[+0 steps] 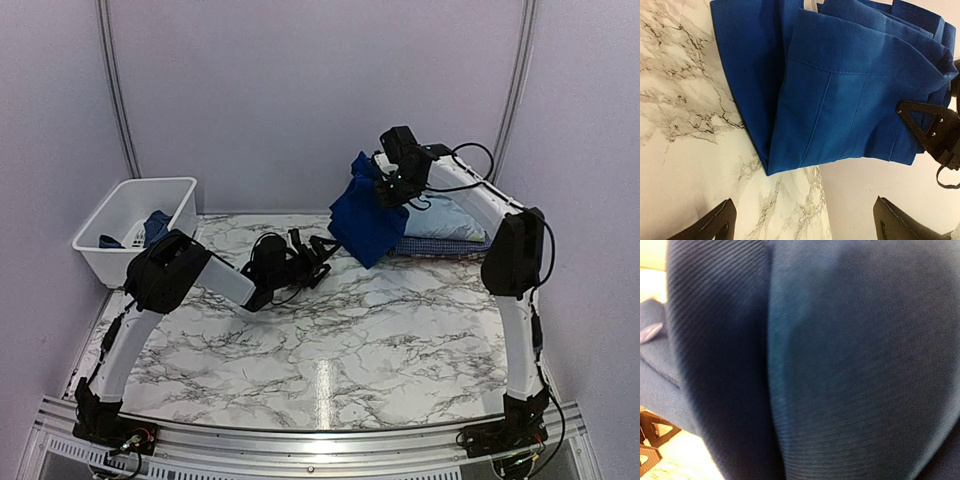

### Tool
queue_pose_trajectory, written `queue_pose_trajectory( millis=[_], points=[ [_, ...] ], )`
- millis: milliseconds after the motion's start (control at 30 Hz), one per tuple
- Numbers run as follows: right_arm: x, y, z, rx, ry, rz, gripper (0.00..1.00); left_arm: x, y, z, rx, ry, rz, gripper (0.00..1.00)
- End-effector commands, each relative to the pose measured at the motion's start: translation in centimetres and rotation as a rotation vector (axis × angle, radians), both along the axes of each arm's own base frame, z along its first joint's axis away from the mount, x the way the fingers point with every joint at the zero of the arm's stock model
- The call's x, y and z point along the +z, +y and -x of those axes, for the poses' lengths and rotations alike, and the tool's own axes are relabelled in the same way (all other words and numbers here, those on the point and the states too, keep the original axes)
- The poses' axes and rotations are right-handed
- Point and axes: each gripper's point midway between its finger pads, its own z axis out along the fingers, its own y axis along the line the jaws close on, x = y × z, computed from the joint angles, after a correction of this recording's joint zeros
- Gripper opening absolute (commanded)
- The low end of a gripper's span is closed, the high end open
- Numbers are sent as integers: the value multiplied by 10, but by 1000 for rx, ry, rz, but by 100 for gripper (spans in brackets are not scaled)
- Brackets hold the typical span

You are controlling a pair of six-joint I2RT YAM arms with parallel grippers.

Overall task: Fold and stack the mixed laundry pile
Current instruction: Place the square-folded skirt at the corner of the board.

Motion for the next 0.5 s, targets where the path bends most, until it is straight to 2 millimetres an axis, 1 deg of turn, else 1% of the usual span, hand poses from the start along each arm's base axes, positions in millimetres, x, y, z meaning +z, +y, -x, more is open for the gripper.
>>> queue_pose_trajectory(
  millis=[0,300,467],
  points=[
    [104,-15,-6,-47,-238,-71,0,-59,10,19,-31,108,-141,99],
    [160,-25,3,-74,-360,-108,0,-58,9,19,-35,100,-144,99],
    [184,-30,10,-85,-406,-121,0,-57,9,20,-43,91,-148,99]
  ],
)
